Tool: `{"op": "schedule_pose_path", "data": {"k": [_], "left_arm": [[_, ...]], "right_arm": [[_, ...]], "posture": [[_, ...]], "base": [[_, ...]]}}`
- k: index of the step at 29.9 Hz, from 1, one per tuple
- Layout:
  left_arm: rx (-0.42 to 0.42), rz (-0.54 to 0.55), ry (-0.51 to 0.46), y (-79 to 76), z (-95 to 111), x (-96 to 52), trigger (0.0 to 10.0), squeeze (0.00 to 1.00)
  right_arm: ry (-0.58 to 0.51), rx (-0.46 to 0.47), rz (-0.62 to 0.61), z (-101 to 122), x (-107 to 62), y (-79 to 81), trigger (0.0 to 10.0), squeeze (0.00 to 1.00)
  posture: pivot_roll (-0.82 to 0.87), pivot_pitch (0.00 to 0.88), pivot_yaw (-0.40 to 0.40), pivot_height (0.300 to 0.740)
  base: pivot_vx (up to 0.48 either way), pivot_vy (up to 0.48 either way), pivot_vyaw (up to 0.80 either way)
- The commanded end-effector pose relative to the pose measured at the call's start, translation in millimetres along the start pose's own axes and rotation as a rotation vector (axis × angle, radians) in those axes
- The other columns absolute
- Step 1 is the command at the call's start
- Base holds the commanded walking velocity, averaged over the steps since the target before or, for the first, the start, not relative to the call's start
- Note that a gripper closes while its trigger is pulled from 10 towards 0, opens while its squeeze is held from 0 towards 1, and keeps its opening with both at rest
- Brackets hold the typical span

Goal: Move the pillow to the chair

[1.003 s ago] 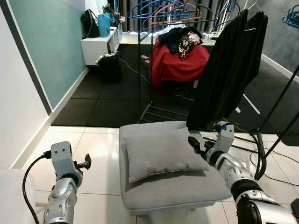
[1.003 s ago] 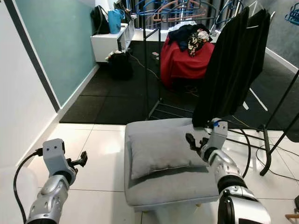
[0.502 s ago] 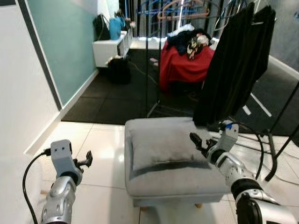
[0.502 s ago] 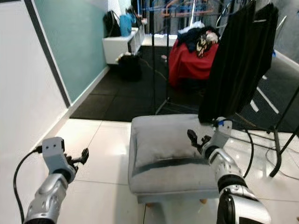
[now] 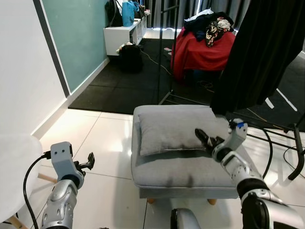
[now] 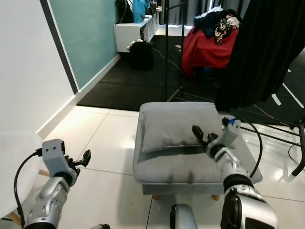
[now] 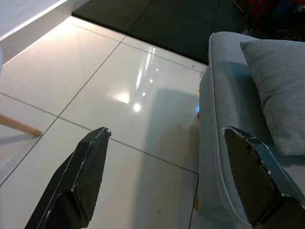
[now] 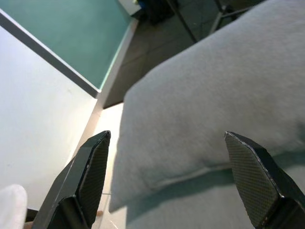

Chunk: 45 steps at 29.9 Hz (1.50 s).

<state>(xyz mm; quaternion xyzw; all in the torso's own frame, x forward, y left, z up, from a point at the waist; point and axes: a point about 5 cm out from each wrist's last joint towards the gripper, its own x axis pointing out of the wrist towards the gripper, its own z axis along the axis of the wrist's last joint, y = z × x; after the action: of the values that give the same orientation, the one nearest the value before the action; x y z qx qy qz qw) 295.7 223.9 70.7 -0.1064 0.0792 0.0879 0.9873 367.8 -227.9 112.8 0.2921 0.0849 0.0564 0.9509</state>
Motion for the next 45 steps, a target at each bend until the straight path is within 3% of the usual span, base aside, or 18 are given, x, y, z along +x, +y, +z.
{"op": "schedule_pose_path", "data": {"k": [1,3,6,14,23,28,32,37,41,45], "left_arm": [[-0.005,-0.013,-0.013,-1.8,2.7,-0.7,10.0,0.0],[-0.003,-0.014,-0.018,-1.9,4.3,-0.8,10.0,0.0],[0.001,-0.014,-0.039,0.3,10.5,-3.1,10.0,0.0],[0.018,-0.007,-0.067,6.6,20.3,-9.4,10.0,0.0],[0.057,0.004,-0.115,15.1,40.9,-33.8,10.0,0.0],[0.122,0.013,-0.116,26.8,55.8,-53.4,10.0,0.0],[0.141,0.018,-0.12,30.3,61.9,-62.2,10.0,0.0],[0.166,0.026,-0.116,30.7,66.5,-71.5,10.0,0.0],[0.189,0.017,-0.111,30.2,71.7,-83.4,10.0,0.0],[0.197,0.018,-0.103,30.2,75.6,-90.5,10.0,0.0]], "right_arm": [[-0.008,0.042,0.013,0.1,2.3,4.3,10.0,0.0],[-0.007,0.06,0.012,-1.5,3.3,5.7,10.0,0.0],[-0.016,0.16,-0.05,-6.7,5.0,5.3,10.0,0.0],[-0.018,0.271,-0.144,-14.0,3.1,-1.4,10.0,0.0],[-0.002,0.347,-0.274,-21.9,-4.5,-16.5,10.0,0.0],[0.03,0.371,-0.414,-29.2,-12.3,-29.8,10.0,0.0],[0.029,0.386,-0.433,-30.8,-14.1,-32.3,10.0,0.0],[-0.017,0.415,-0.364,-25.1,-12.2,-29.7,10.0,0.0],[-0.102,0.504,-0.139,-15.7,-5.3,-14.3,10.0,0.0],[-0.136,0.534,-0.041,-9.1,-2.0,-6.0,10.0,0.0]], "posture": [[-0.11,0.047,-0.018,0.54],[-0.11,0.051,-0.018,0.535],[-0.09,0.071,-0.013,0.52],[-0.07,0.114,-0.004,0.5],[-0.04,0.216,0.011,0.475],[-0.01,0.287,0.017,0.455],[0.01,0.314,0.019,0.44],[0.04,0.349,0.034,0.425],[0.07,0.387,0.046,0.425],[0.08,0.407,0.053,0.425]], "base": [[0.0,0.0,0.0],[0.0,0.0,0.0],[0.0,0.0,0.0],[0.0,0.0,0.0],[0.0,0.0,0.0],[0.0,0.0,0.0],[0.0,0.0,0.0],[0.0,0.0,0.0],[0.0,0.0,0.0],[0.0,0.0,0.0]]}}
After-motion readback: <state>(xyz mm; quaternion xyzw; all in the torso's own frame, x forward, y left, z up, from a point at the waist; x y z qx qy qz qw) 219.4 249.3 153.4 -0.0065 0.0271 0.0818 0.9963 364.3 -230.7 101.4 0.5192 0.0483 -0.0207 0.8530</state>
